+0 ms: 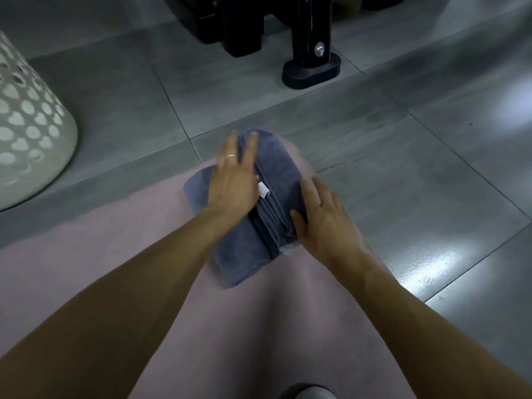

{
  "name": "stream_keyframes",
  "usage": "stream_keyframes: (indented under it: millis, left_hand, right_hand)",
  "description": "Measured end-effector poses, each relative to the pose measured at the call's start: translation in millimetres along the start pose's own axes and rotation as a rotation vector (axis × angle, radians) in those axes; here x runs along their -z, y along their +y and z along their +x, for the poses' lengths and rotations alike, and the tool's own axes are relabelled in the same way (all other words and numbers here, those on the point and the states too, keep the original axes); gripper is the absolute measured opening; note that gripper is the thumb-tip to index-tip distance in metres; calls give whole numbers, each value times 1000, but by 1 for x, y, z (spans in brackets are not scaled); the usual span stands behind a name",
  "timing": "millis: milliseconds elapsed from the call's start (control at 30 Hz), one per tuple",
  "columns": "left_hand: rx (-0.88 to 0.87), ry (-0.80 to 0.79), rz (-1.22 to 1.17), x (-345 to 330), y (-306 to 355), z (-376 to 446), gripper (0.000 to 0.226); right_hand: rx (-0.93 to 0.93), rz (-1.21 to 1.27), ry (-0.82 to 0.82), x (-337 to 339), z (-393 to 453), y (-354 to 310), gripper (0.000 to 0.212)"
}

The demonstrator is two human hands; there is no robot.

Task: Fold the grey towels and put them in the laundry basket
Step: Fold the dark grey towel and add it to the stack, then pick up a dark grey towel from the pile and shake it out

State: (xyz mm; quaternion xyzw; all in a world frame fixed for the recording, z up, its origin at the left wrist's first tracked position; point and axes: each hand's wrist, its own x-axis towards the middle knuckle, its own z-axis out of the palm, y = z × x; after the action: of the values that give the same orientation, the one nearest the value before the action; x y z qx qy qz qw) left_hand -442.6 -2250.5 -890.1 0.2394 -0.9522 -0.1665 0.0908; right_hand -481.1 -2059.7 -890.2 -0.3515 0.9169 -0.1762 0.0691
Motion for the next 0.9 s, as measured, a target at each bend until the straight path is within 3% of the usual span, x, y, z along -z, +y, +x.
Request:
stream_keyframes:
  millis: [33,100,333,533,600,700,800,900]
  left_hand:
    - [-176,-54,153,-2,0,-2,84]
    - [-299,-207,314,-11,-6,-4,82]
    - [-205,-253,222,-38,-20,-10,93]
    - [-173,-380,333,-9,-4,-12,80]
    - [-144,-446,262,-2,-4,-23,85]
    - [-90,-553,-14,25,-7,-48,77]
    - [-47,-472,-161,72,-7,-86,44]
    - [24,-363,-234,128,-8,-138,34]
  right_hand:
    - [104,-63,6,-4,-5,2,55]
    - [212,-157,-43,-15,-18,7,55]
    - [195,-338,-189,-28,-38,20,64]
    - [213,-427,-360,4,-28,0,72]
    - [208,-332,-320,19,-25,-8,67]
    - [79,-41,-231,41,-25,-24,33]
    - [21,133,-151,67,-41,-45,16]
    - [49,199,-173,97,-67,-80,21]
